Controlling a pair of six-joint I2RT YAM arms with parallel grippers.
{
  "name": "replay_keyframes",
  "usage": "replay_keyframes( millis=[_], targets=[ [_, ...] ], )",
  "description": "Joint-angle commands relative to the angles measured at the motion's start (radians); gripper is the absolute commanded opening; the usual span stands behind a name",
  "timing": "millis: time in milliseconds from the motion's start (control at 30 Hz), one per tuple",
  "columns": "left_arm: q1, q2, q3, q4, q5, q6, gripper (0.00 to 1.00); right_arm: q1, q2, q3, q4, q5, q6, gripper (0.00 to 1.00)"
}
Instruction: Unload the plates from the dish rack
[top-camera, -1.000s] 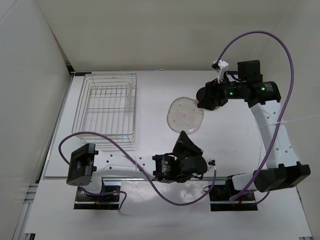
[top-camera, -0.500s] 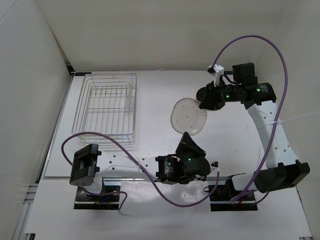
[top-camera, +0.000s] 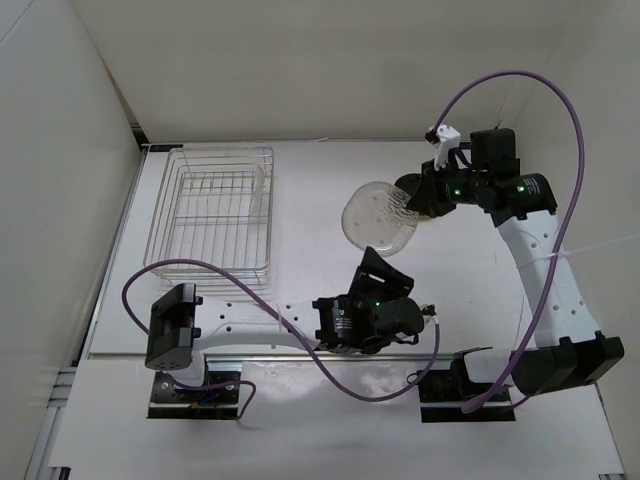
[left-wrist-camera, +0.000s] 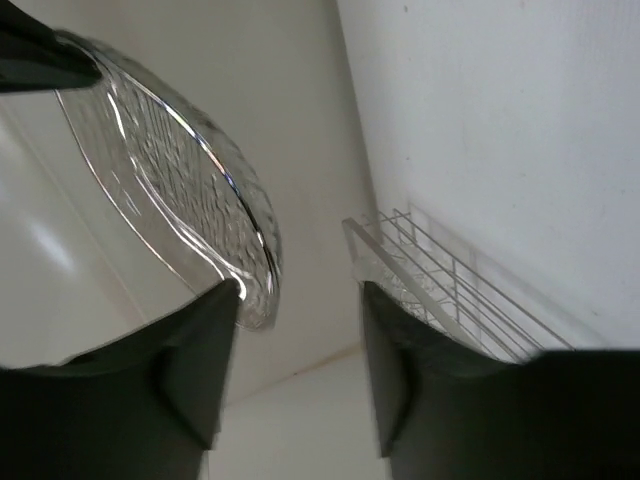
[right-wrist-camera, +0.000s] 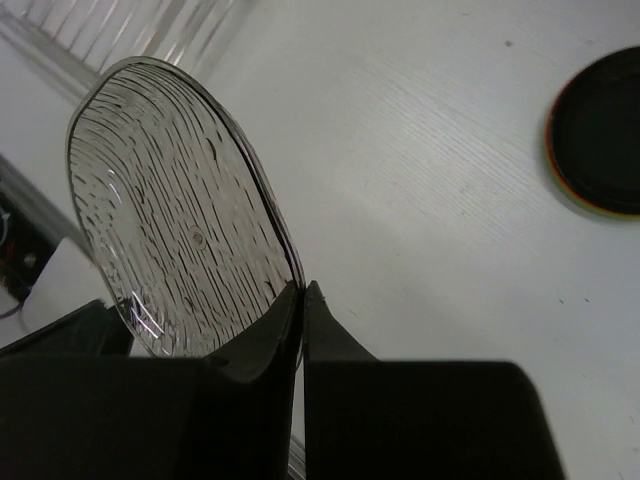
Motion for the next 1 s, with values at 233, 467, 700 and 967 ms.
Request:
replay_keyframes(
  millis=[233,467,700,967],
  targets=[
    [0.057,-0.037,0.144,-0.471,0.176,-0.365,0.87,-0.147,0.067,-0.151,0.211,0.431,0.287,0.00],
    [0.307,-0.098,0.279,-0.483,0.248,-0.405,1.00,-0.214,0.109,-0.355,0.326,0.434,0.296,0.00],
    [0.552,-0.143,0.445,-0.434,0.328,-0.526,1.00,-0.342,0.118,-0.518,0.464,0.370,0.388,0.00],
    [0.692,-0.207,0.448,-0.434,0.380,-0.597,1.00,-0.386,0.161,-0.633,0.563,0.316,0.463,0.00]
  ],
)
